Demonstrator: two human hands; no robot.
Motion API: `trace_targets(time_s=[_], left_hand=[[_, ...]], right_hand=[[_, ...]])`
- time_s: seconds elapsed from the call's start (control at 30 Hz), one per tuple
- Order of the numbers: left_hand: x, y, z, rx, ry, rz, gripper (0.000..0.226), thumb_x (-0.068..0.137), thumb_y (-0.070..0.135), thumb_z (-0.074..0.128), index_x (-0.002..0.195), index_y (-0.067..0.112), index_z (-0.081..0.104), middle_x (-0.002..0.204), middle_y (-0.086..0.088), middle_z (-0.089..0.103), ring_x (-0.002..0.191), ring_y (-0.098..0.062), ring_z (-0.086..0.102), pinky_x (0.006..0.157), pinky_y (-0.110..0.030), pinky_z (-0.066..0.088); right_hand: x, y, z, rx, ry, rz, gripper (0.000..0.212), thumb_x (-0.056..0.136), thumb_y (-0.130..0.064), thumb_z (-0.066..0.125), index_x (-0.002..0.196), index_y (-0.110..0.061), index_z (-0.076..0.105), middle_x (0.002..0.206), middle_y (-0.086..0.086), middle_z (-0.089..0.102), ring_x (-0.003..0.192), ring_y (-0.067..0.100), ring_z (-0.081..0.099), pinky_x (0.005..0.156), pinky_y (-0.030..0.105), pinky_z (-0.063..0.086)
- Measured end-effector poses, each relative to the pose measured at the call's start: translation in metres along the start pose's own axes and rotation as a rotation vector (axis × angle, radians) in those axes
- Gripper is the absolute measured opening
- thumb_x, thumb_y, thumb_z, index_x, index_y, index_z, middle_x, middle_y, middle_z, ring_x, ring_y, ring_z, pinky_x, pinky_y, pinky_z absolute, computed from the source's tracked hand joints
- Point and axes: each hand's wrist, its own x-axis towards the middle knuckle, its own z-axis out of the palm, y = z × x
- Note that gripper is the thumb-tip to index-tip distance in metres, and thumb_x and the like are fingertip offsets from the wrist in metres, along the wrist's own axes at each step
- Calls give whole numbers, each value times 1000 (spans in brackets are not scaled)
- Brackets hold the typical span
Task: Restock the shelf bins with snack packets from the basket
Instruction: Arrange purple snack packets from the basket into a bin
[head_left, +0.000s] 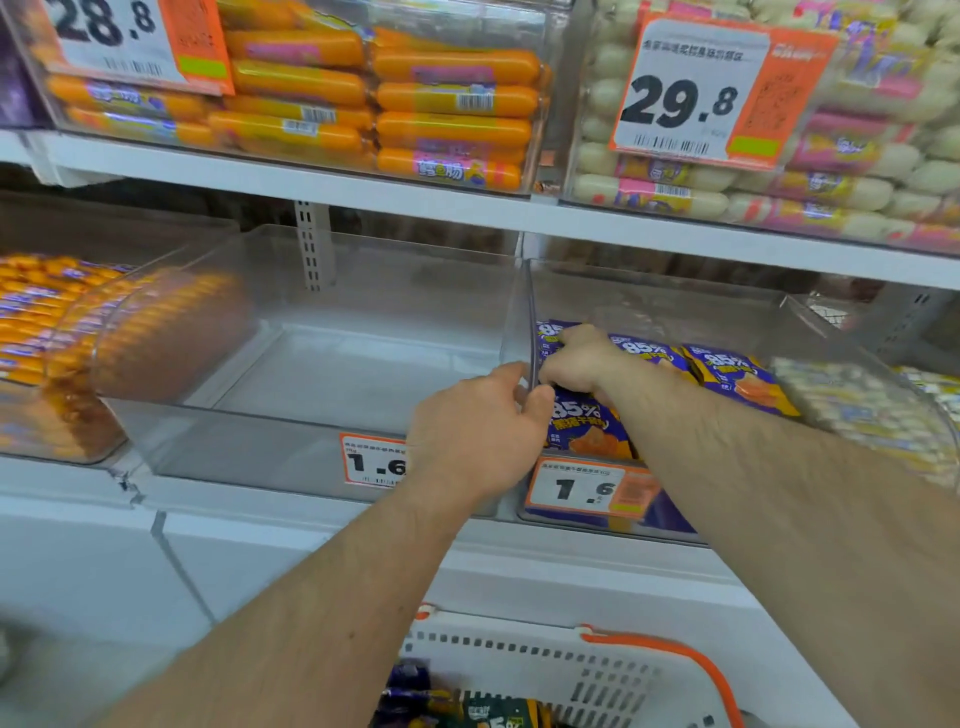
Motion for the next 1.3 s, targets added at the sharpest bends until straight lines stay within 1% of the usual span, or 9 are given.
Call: trace_targets(time_s=[0.13,0.37,0.53,0.6,0.7,0.83,1.03,1.2,1.3], left_hand=[[0,1,-1,3,1,7,38,100,51,35,126,32,54,119,9,68,107,-21,62,87,-34,49],[0,1,-2,-12,-4,8,38,100,52,35,126,32,54,120,10,67,106,-19,62,86,-33,49],[0,3,-2,-72,9,2,43,96,54,42,130,30,52,129,7,61,108,-18,61,84,-31,47],[0,3,-2,-168,33,-4,53,94,52,48,140,25,44,145,2,46,117,-21,57,93,-36,47],[-13,-1,-8,-377,216,108,57,89,39,56,139,14,45,149,-3,36,124,-25,52,100,-43,46],[-72,-37,-1,-360,458,355,42,79,25,51,114,4,61,121,-9,53,100,-20,56,90,-32,48],[-176,-110,63,-398,56,-75,27,85,6,60,108,21,60,110,8,53,96,-9,57,75,-9,40],[-213,-142,82,-530,-100,-427,25,88,1,55,100,23,59,99,3,63,89,-15,60,76,-24,45],[-230,-152,88,-521,-145,-525,25,90,3,55,106,22,59,103,7,61,91,-14,58,78,-26,45]], right_hand=[[4,3,2,-72,25,-52,30,63,-22,71,90,-11,64,95,9,63,89,25,60,68,33,53],[3,3,0,-62,-5,-24,63,53,-31,64,113,-14,63,115,10,59,106,30,55,90,43,53],[-20,0,-15,0,125,-21,15,66,-23,56,68,-9,59,78,11,59,76,29,55,57,30,42],[-43,-3,-21,13,216,-57,13,75,-13,54,67,-7,63,73,10,62,75,31,58,62,32,47],[-94,-7,-15,15,513,-224,20,77,-13,58,87,-14,75,103,7,70,101,32,61,88,40,50],[-184,7,43,254,814,-735,24,62,-15,44,70,-12,67,84,8,62,85,29,56,76,36,41],[-243,53,188,366,181,-322,17,74,0,56,73,-10,70,82,1,58,85,19,54,74,26,38],[-248,82,249,-90,-189,-245,16,83,-12,56,79,-19,70,104,5,59,102,26,55,85,33,48],[-245,91,272,-190,-286,-168,25,86,-21,56,107,-17,68,128,2,43,118,25,44,94,34,45]])
